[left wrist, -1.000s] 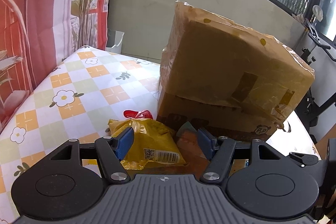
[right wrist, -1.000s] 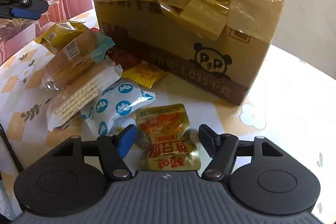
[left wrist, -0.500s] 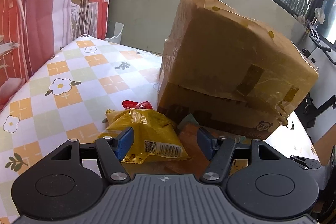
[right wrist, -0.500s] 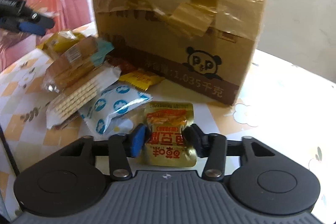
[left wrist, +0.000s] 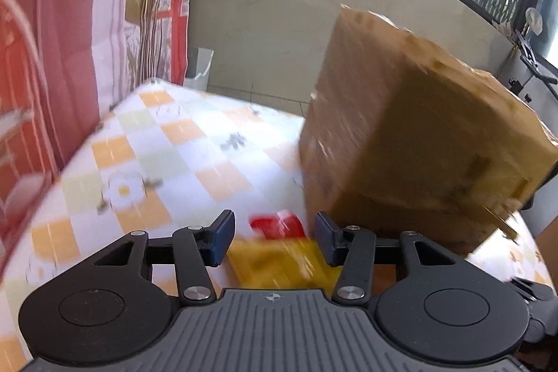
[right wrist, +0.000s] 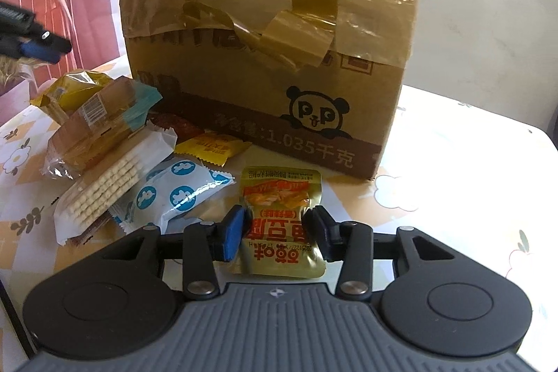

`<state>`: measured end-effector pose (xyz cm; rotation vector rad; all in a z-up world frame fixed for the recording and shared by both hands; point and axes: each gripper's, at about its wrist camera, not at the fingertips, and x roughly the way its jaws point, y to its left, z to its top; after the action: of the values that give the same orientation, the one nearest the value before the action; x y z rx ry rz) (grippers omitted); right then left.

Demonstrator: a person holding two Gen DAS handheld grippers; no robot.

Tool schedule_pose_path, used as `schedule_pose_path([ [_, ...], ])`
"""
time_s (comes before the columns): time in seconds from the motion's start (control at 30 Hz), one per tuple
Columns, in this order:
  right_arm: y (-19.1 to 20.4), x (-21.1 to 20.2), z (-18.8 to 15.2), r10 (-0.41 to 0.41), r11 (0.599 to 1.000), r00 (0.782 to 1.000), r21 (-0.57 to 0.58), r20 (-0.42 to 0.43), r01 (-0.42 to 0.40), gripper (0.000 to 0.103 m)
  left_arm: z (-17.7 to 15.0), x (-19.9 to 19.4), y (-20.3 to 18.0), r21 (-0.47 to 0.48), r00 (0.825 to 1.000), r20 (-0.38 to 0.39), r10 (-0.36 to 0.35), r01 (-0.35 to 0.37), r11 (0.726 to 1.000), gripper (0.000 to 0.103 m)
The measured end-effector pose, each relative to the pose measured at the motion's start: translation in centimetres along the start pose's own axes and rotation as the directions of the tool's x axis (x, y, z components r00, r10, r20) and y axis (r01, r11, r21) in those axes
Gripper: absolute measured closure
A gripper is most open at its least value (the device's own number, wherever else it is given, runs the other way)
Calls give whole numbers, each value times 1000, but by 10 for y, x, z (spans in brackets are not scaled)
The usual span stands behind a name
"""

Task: Organize snacks
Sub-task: 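Lift the gold pouch with the right tool while the left tool grasps the red packet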

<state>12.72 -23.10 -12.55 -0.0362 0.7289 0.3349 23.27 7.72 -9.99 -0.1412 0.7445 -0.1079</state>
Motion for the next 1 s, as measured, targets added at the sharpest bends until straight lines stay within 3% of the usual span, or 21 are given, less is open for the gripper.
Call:
schedule_pose_path([
  [0.2,2,-2,-3,-2,1000,1000,-7,5,2,58,27,59,12,-8,993,-120,-13,12,1000,58],
  [0.43,-1,-3,-3,6,1000,1000,-5,4,-6,58,11,111,2,48,969,-242,-43,57,997,57],
  [0.73,-2,-4,-3,13,1000,1000,0,7,-13,57,3,116,0,69,969,-245,-24,42,997,55],
  [0.9,-2,-4,-3,12,1000,1000,0,7,-12,57,3,121,-13,137,964,-267,2,36,990,47],
  [1.0,-2,-4,-3,11,1000,1000,1,7,-11,57,3,122,-19,179,961,-274,26,24,984,54],
])
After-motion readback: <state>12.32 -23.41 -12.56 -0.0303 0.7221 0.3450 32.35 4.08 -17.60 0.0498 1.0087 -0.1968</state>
